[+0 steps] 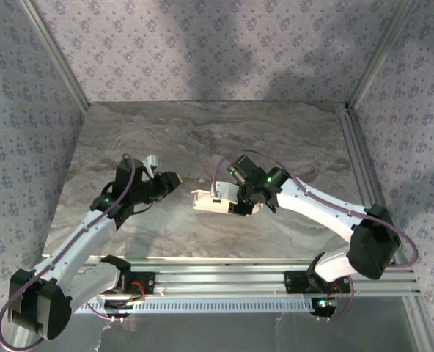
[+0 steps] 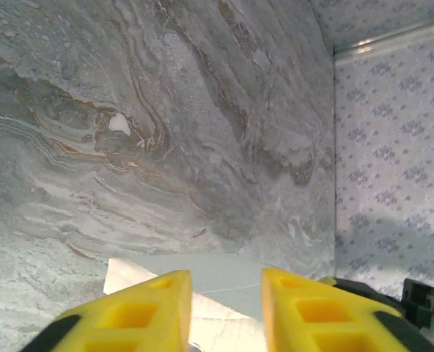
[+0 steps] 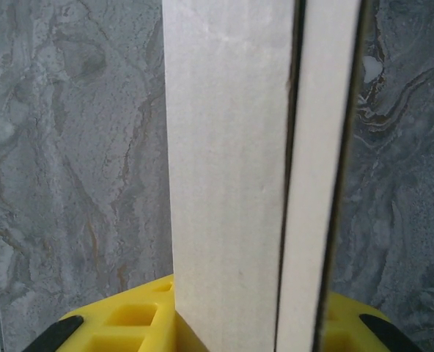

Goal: Fold the paper box

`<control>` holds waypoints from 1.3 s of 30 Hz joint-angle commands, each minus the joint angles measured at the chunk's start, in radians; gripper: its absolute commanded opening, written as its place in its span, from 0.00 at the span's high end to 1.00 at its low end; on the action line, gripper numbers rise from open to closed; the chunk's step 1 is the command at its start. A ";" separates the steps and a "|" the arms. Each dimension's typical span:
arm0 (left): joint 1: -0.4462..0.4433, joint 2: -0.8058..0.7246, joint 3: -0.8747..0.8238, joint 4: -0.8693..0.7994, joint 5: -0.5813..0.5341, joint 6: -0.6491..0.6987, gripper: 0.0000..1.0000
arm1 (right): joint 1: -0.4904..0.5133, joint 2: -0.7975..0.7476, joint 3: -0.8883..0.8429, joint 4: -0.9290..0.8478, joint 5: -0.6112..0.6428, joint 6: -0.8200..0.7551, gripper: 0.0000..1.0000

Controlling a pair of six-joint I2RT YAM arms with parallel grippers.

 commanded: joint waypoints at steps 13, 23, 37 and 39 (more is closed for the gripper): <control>-0.142 0.105 0.045 0.092 -0.034 0.236 1.00 | -0.005 0.069 0.059 -0.046 -0.005 -0.016 0.65; -0.150 0.008 0.025 0.051 -0.070 0.224 1.00 | -0.002 0.079 0.062 -0.030 0.004 -0.020 0.63; -0.151 0.089 0.147 -0.129 -0.003 0.482 0.65 | -0.010 0.094 0.059 -0.025 -0.015 -0.026 0.63; -0.164 0.110 0.185 -0.217 -0.011 0.554 0.67 | -0.011 0.099 0.061 -0.024 -0.018 -0.027 0.63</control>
